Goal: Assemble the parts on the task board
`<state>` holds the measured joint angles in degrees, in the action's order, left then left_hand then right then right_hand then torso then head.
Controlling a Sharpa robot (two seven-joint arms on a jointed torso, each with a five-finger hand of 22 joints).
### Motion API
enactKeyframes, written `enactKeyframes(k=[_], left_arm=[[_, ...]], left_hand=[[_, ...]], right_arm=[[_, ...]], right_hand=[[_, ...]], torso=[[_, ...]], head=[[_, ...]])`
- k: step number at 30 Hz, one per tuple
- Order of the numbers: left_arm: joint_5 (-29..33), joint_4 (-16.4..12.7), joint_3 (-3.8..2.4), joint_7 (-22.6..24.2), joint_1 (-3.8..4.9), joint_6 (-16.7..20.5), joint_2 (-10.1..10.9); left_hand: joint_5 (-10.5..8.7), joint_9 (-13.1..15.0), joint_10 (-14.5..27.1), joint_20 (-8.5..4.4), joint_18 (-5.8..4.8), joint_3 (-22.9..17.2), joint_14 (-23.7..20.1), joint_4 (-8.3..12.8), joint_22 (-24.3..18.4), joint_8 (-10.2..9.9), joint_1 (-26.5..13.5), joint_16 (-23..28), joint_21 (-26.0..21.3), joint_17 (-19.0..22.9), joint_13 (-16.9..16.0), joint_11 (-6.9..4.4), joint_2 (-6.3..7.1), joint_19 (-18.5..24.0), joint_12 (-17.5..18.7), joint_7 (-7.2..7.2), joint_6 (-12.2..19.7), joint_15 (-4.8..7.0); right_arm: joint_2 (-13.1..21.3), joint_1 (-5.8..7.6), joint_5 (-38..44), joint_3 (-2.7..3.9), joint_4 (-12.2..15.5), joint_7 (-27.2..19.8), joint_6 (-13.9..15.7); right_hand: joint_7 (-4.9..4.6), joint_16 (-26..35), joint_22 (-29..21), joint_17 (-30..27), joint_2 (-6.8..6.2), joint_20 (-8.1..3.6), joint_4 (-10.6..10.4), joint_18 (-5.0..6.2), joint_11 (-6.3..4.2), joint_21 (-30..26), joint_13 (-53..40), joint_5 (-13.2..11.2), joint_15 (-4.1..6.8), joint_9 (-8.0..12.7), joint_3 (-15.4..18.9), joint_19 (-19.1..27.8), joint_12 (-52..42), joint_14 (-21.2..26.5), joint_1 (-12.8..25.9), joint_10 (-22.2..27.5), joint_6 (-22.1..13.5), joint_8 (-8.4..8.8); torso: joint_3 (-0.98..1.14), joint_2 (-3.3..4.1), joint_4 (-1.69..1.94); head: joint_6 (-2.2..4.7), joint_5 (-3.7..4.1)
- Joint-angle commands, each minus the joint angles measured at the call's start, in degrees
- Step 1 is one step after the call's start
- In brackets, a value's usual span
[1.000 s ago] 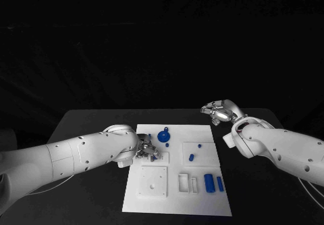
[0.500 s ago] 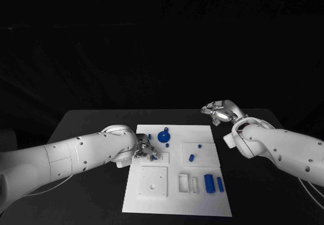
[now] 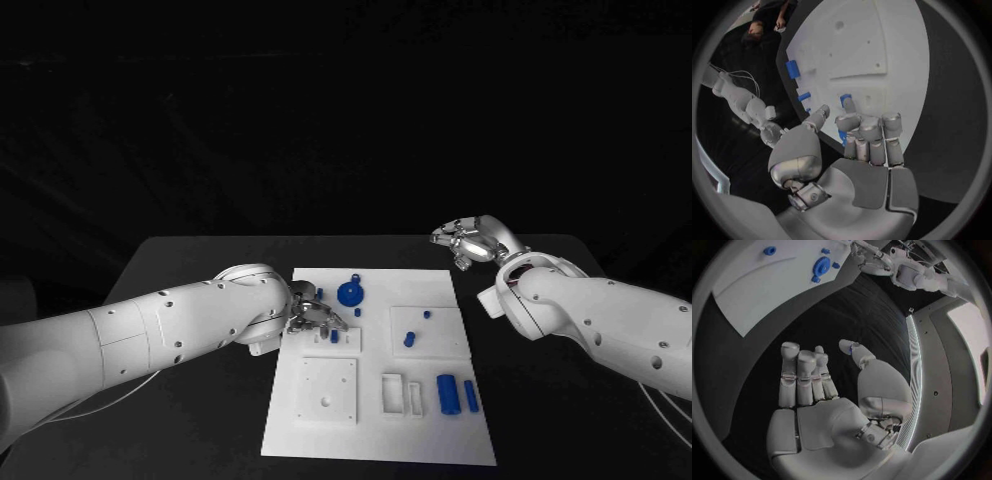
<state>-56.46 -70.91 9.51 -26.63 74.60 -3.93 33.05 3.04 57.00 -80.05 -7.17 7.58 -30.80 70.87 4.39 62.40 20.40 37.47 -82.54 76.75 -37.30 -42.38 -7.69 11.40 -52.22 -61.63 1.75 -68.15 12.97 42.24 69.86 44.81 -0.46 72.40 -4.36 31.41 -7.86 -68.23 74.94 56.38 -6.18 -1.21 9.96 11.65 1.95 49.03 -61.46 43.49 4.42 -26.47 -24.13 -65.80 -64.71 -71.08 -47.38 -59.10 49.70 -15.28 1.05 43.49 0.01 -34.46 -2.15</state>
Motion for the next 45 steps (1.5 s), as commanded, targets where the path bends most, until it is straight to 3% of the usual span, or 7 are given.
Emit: enactKeyframes(k=[1, 6, 10, 16, 20, 39, 45], left_arm=[[1.23, -0.20, -0.10, 0.43, 0.01, 0.77, 0.16], [1.77, -0.19, -1.66, 0.54, 0.00, 1.50, 0.95], [2.76, -0.83, -3.18, 0.70, 0.04, 1.66, 2.29], [5.63, 0.33, -3.47, 1.56, 2.17, 2.81, 3.44], [6.19, 3.53, -3.46, 2.19, 2.89, 3.74, 3.09], [2.53, 17.50, -3.42, 4.05, 2.69, 1.80, -5.05], [1.88, 19.49, -3.40, 4.25, 2.34, 0.43, -6.43]], left_hand=[[-0.22, 0.08, 0.56, -8.19, 0.67, 0.49, 0.05, 0.09, -0.05, -0.34, -0.19, -0.20, -0.04, 0.07, -0.03, -0.13, 0.55, 0.61, 0.31, -0.28, -0.24, 0.68], [-0.20, 0.05, 0.64, -8.23, 0.81, 1.05, -0.08, 0.72, -0.07, -0.77, 0.46, -0.10, 0.00, 0.11, -0.03, -0.04, -0.58, 0.70, 0.42, -0.38, 0.10, 0.65], [0.65, -1.06, 1.17, -7.98, 0.64, 2.95, -0.57, 4.21, -0.16, -2.63, 2.76, 0.65, -0.21, 0.50, 0.22, 0.60, -4.66, 1.36, 1.00, -0.98, 1.31, 0.08], [4.65, -2.96, 3.32, -7.37, -0.04, 3.59, -2.46, 7.59, -0.74, -5.46, 5.01, 2.82, -1.51, 1.53, 1.17, 1.95, -6.85, 2.82, 2.98, -2.43, 4.35, -1.15], [5.40, -4.82, 5.26, -6.74, -0.80, 3.47, -3.91, 8.51, -1.51, -7.76, 5.73, 5.50, -3.08, 3.18, 2.41, 3.42, -6.98, 4.12, 5.47, -3.96, 7.49, -2.65], [3.50, -6.75, 5.38, -6.38, -1.53, 3.78, -3.77, 6.80, -2.30, -9.18, 4.77, 6.81, -4.31, 4.33, 3.15, 4.22, -5.41, 4.38, 7.06, -4.81, 9.56, -3.45], [0.45, -7.37, 5.49, -6.48, -1.51, 3.45, -3.79, 5.09, -2.37, -9.60, 4.09, 6.81, -4.50, 4.45, 3.11, 4.44, -4.03, 4.43, 7.22, -5.04, 10.42, -3.64]], right_arm=[[-0.04, -0.03, 0.06, 0.01, 0.03, -0.49, -0.38], [-0.01, -0.03, -0.01, 0.01, -0.07, -0.57, -0.29], [0.14, -0.03, -0.06, 0.01, -0.15, -0.58, -0.24], [0.20, -0.03, -0.09, 0.01, -0.47, -0.65, -0.15], [0.19, -0.03, -0.10, 0.01, -0.74, -0.69, -0.12], [-0.40, -0.03, -0.16, 0.02, -1.19, -0.77, -0.18], [-0.49, -0.03, -0.16, 0.02, -1.23, -0.81, -0.20]], right_hand=[[-0.41, -0.25, 0.81, -0.09, 0.08, -0.26, -0.11, 3.35, -0.20, -0.28, 0.06, 0.20, 0.14, 0.09, -0.03, -0.29, -0.27, -0.13, 0.56, 0.06, 0.05, -0.22], [-0.41, -0.26, 0.82, -0.10, 0.09, -0.26, -0.11, 3.35, -0.20, -0.28, 0.07, 0.21, 0.14, 0.09, -0.03, -0.30, -0.28, -0.14, 0.56, 0.06, 0.05, -0.22], [-0.40, -0.26, 0.82, -0.10, 0.11, -0.26, -0.10, 3.35, -0.20, -0.28, 0.08, 0.22, 0.14, 0.09, -0.04, -0.30, -0.29, -0.14, 0.56, 0.05, 0.05, -0.22], [-0.40, -0.26, 0.82, -0.10, 0.12, -0.27, -0.07, 3.35, -0.20, -0.28, 0.09, 0.22, 0.14, 0.10, -0.06, -0.31, -0.30, -0.15, 0.52, 0.05, 0.05, -0.22], [-0.41, -0.27, 0.82, -0.10, 0.13, -0.28, -0.04, 3.35, -0.20, -0.28, 0.10, 0.23, 0.14, 0.10, -0.08, -0.32, -0.32, -0.16, 0.48, 0.04, 0.03, -0.21], [-0.41, -0.28, 0.83, -0.10, 0.14, -0.30, 0.02, 3.35, -0.20, -0.27, 0.13, 0.22, 0.14, 0.11, -0.11, -0.35, -0.36, -0.19, 0.41, 0.02, -0.01, -0.19], [-0.42, -0.29, 0.83, -0.11, 0.15, -0.30, 0.03, 3.35, -0.20, -0.27, 0.14, 0.22, 0.13, 0.12, -0.11, -0.36, -0.37, -0.19, 0.41, 0.02, -0.02, -0.18]], torso=[[0.01, 0.00, 0.04], [-0.03, 0.01, -0.03], [-0.02, -0.06, 0.06], [0.02, -0.02, 0.13], [-0.05, -0.02, 0.10], [-0.10, 0.28, -0.29], [-0.14, 0.43, -0.49]], head=[[0.05, -0.01], [0.32, -0.10], [0.56, -0.03], [0.94, -0.19], [1.19, -0.29], [1.18, -0.48], [1.18, -0.60]])
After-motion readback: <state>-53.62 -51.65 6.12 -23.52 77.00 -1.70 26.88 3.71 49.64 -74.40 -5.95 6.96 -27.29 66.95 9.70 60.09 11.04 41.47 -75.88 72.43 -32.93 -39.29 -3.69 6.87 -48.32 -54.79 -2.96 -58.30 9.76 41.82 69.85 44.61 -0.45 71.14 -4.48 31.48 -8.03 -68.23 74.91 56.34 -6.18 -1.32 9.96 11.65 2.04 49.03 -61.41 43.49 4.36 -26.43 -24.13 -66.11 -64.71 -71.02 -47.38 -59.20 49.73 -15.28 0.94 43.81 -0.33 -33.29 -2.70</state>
